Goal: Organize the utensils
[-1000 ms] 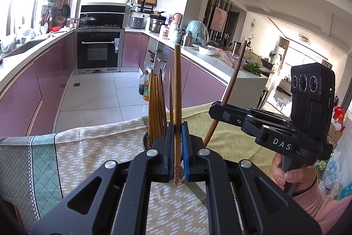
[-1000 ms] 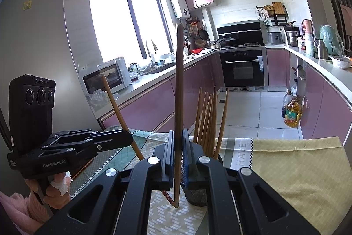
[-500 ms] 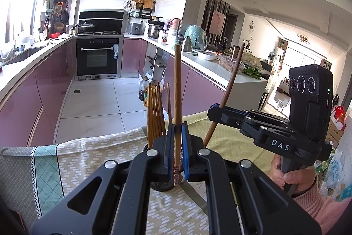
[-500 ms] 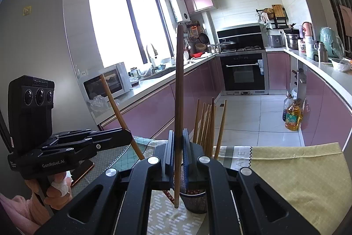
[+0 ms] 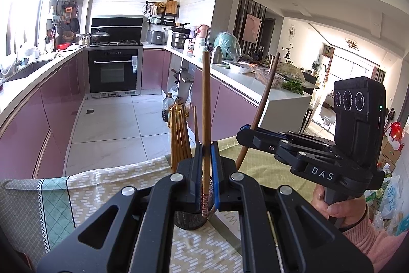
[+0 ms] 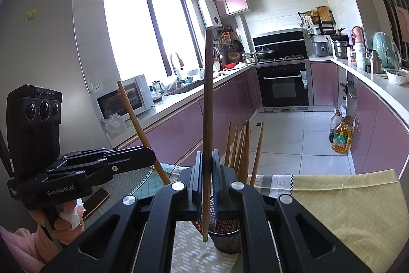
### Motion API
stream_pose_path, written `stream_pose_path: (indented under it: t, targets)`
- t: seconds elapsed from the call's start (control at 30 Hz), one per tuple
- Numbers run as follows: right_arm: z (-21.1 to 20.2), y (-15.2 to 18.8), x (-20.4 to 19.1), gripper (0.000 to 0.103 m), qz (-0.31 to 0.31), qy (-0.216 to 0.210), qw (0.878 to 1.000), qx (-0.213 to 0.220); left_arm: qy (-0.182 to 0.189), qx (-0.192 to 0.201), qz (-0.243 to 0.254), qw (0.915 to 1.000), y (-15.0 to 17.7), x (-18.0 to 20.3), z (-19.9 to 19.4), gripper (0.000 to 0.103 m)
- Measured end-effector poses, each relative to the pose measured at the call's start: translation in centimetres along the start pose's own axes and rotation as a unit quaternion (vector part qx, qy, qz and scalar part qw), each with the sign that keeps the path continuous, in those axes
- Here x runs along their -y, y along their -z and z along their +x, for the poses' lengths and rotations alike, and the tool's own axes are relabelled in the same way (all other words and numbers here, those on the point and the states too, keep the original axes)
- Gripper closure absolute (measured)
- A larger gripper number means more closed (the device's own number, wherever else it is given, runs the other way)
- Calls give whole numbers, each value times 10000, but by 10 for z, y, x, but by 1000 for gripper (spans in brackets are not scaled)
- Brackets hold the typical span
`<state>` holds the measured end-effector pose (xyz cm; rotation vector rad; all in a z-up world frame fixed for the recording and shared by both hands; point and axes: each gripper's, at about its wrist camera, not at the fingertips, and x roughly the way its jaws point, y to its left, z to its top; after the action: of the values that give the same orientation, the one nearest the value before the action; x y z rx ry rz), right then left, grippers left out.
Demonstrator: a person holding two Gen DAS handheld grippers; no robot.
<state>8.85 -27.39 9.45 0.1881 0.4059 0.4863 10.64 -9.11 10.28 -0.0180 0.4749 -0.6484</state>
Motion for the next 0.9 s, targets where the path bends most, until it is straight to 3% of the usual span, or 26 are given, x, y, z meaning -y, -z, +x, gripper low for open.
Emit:
stream_pose_path:
  t: [0.9]
  targets:
    - [7,-9,0,97,54,67,10000,42,-80,76,5,9999,-11,4,3,96]
